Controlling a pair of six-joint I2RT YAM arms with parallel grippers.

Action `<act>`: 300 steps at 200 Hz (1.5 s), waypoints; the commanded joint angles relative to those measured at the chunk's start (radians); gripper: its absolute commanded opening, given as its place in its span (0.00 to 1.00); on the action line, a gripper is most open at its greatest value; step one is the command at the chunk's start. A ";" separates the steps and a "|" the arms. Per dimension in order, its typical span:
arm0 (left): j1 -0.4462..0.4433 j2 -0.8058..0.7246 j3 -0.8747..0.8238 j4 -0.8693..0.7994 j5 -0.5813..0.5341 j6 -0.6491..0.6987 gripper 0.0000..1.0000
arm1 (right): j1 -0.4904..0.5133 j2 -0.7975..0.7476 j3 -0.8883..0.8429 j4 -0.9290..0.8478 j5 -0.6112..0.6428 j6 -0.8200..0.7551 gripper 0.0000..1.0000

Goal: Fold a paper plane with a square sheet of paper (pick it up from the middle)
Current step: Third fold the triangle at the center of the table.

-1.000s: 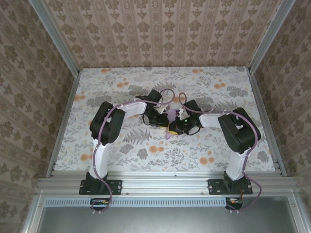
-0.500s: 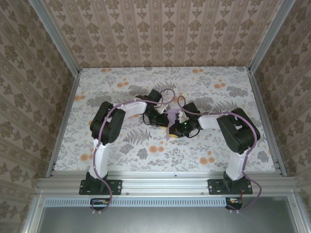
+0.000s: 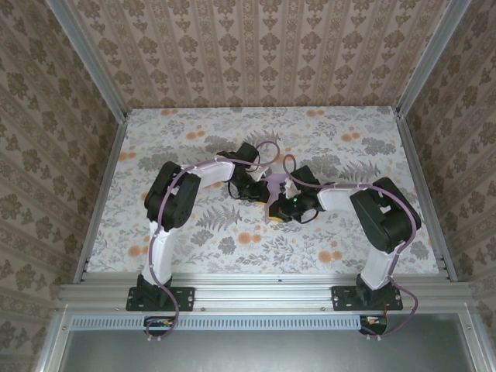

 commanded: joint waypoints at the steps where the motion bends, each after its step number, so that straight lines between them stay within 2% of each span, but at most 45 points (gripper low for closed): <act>1: -0.004 0.069 -0.021 -0.045 -0.105 0.036 0.11 | 0.012 0.019 0.039 0.020 0.024 0.035 0.11; 66: 0.001 0.072 -0.022 -0.041 -0.105 0.040 0.11 | 0.048 0.081 0.041 -0.029 0.024 0.004 0.11; 130: 0.004 0.083 -0.015 -0.043 -0.107 0.045 0.10 | 0.077 0.043 -0.005 -0.136 0.050 -0.043 0.11; 182: 0.009 0.090 -0.014 -0.045 -0.110 0.049 0.10 | 0.127 0.033 0.030 -0.291 0.143 -0.090 0.11; 239: 0.008 0.090 -0.013 -0.047 -0.109 0.053 0.10 | 0.163 -0.007 0.049 -0.330 0.150 -0.087 0.11; 260: 0.009 0.089 -0.012 -0.050 -0.109 0.055 0.10 | 0.127 -0.057 0.050 -0.274 0.108 -0.061 0.11; 300: 0.009 0.077 -0.011 -0.052 -0.110 0.055 0.10 | -0.002 -0.116 0.050 -0.243 0.138 -0.042 0.10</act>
